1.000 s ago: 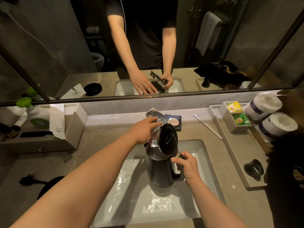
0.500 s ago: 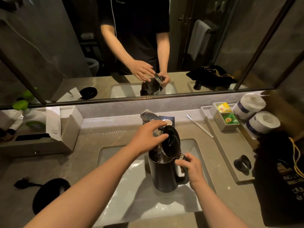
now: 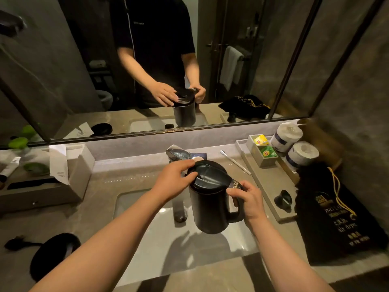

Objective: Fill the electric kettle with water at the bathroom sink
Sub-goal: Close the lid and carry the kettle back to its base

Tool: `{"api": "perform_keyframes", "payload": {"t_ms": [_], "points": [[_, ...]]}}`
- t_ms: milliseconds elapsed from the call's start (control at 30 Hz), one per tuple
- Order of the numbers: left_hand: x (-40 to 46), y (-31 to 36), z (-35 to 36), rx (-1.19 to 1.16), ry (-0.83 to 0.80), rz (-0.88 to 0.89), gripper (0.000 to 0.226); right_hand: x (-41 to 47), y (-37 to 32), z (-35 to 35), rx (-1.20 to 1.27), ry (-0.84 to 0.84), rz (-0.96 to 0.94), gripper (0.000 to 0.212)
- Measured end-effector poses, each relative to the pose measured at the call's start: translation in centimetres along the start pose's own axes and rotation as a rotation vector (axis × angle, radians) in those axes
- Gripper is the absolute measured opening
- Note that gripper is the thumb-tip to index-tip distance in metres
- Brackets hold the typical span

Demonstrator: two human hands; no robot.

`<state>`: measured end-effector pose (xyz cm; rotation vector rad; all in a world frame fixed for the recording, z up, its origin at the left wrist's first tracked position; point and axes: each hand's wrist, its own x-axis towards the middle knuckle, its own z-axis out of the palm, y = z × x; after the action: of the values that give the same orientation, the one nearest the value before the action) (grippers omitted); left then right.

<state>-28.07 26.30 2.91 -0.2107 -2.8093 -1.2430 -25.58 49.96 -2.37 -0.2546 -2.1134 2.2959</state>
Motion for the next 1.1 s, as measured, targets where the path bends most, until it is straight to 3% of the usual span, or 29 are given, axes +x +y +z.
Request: {"api": "perform_keyframes", "payload": {"t_ms": [233, 433, 533, 633, 667, 733, 867, 1033, 1100], "points": [[-1.7, 1.2, -1.3, -0.03, 0.044, 0.03, 0.047, -0.9, -3.2, 0.7, 0.075, -0.04, -0.086, 0.038], [-4.0, 0.5, -3.2, -0.104, 0.034, -0.042, 0.05, -2.0, -4.1, 2.8, 0.105, -0.106, -0.107, 0.03], [-5.6, 0.1, -3.8, -0.263, 0.175, -0.161, 0.054, -2.2, -4.7, 4.5, 0.124, -0.165, -0.121, 0.026], [-7.4, -1.0, -4.6, -0.557, 0.314, -0.32, 0.018, -2.4, -5.3, 6.5, 0.115, -0.229, -0.144, 0.023], [-7.9, -1.4, -4.9, -0.617, 0.324, -0.339, 0.015, -2.5, -5.3, 7.2, 0.112, -0.256, -0.151, 0.022], [-9.2, -2.1, -5.8, -0.702, 0.349, -0.397, 0.025, -2.8, -5.2, 8.9, 0.105, -0.321, -0.159, 0.019], [-11.9, -4.3, -8.2, -0.82, 0.419, -0.454, 0.023, -3.7, -4.3, 13.0, 0.039, -0.443, -0.185, 0.025], [-16.2, -8.0, -11.4, -0.845, 0.575, -0.503, 0.03, -4.7, -3.4, 18.7, -0.17, -0.652, -0.274, 0.028], [-18.0, -9.4, -12.6, -0.84, 0.654, -0.524, 0.035, -5.1, -3.0, 21.2, -0.27, -0.76, -0.316, 0.019]]}}
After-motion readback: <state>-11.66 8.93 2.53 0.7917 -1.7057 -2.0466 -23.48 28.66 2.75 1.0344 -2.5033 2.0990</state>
